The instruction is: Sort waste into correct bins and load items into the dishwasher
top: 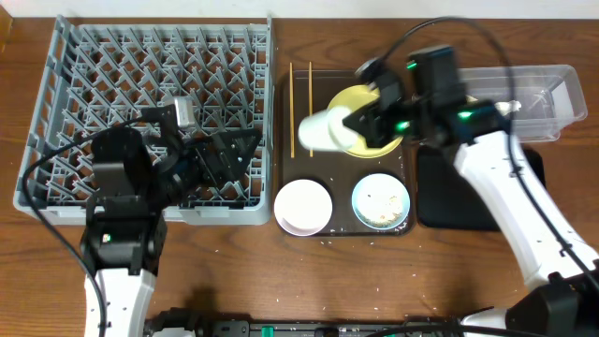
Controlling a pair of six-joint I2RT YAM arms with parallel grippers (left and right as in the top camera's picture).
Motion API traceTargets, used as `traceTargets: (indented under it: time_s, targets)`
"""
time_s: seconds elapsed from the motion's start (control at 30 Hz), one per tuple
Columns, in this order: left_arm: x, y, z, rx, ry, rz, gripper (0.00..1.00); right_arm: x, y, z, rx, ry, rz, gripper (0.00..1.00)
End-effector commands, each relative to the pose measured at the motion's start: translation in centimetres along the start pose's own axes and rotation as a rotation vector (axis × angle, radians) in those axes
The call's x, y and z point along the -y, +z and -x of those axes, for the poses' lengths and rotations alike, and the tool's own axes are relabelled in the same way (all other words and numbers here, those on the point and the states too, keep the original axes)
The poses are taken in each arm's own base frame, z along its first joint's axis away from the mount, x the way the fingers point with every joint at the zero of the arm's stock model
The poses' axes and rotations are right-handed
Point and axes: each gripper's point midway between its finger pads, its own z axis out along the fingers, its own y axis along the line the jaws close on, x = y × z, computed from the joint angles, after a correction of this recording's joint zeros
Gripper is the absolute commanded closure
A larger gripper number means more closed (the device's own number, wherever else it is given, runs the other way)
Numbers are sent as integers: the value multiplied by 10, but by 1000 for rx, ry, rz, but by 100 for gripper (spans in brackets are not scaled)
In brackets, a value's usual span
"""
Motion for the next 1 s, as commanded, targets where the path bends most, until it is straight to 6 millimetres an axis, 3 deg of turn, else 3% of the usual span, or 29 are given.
traceTargets:
  time_s: [0.0,0.1,0.33,0.57,0.8,0.97]
  targets:
    - [31,4,-9,-129,-81,-203,3,-47,-28,22,95,-61,385,99]
    - [42,7,-15,-190,-71,-296,7,-62,-34,27,117,-106,472,99]
    - [87,12,-36,-318,44,-514,12,-101,-24,19,83,-175,581,99]
    - [98,13,-45,-346,70,-549,12,-141,-45,20,110,-313,814,99]
    - [99,13,-45,-347,74,-553,12,-140,-48,21,117,-321,825,99]
    - [101,10,-47,-361,74,-568,12,-121,-59,35,145,-266,785,99]
